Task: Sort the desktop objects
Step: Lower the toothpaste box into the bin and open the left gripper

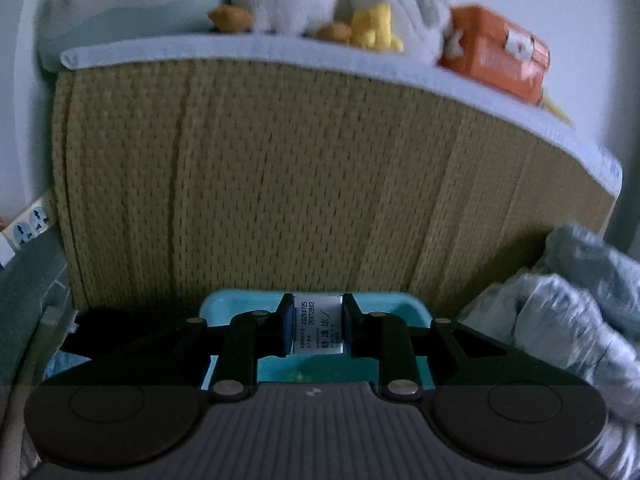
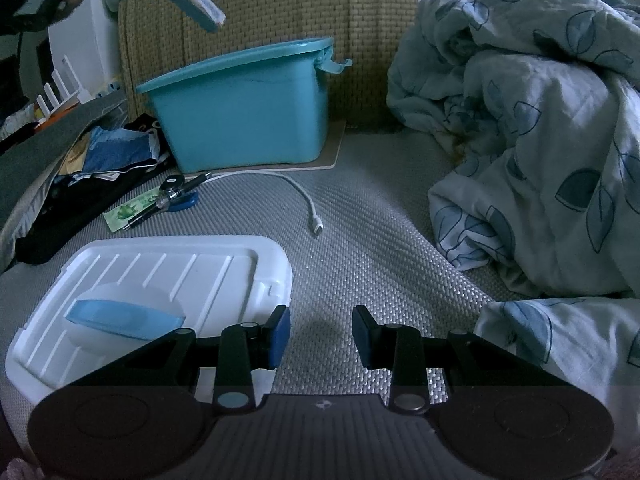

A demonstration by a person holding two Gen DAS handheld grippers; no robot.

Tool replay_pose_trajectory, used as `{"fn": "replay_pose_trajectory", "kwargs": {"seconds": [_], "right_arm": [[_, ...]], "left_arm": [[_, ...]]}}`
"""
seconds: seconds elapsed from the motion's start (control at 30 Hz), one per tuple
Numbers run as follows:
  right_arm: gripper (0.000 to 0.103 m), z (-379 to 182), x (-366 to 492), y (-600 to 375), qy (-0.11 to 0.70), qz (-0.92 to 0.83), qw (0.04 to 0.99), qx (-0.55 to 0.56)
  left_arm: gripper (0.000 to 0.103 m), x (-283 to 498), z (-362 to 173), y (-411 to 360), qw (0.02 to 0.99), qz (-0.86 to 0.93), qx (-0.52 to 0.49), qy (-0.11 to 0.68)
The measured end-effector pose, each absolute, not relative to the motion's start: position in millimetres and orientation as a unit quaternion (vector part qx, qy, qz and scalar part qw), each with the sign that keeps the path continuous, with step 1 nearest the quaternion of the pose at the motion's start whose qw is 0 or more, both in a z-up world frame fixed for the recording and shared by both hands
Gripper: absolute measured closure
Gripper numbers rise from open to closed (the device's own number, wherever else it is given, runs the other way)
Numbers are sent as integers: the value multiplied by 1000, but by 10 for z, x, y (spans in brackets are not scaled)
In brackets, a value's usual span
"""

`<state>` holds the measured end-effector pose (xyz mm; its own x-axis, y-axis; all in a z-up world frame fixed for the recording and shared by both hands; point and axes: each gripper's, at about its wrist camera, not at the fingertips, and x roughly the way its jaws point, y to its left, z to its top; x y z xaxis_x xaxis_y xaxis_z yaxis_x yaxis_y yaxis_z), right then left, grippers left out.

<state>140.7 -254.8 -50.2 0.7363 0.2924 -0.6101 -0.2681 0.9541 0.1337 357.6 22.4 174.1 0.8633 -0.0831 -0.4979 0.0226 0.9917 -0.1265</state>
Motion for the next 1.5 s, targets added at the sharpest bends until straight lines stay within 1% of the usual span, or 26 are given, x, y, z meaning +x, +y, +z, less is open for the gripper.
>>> {"fn": "replay_pose_trajectory", "kwargs": {"seconds": [0.63,0.83,1.5], "right_arm": [[65,-499,1402,-2547,328,150,932,20],[65,-500,1407,-2552,329,150,932,20],[65,-502,1412,-2550,330,150,932,18]], "left_arm": [[76,4168,1048,229,932,-16,-57,357],[76,4242,885,215,922,-11,-58,382],[75,4218,841,177,915,0,-55,400]]}}
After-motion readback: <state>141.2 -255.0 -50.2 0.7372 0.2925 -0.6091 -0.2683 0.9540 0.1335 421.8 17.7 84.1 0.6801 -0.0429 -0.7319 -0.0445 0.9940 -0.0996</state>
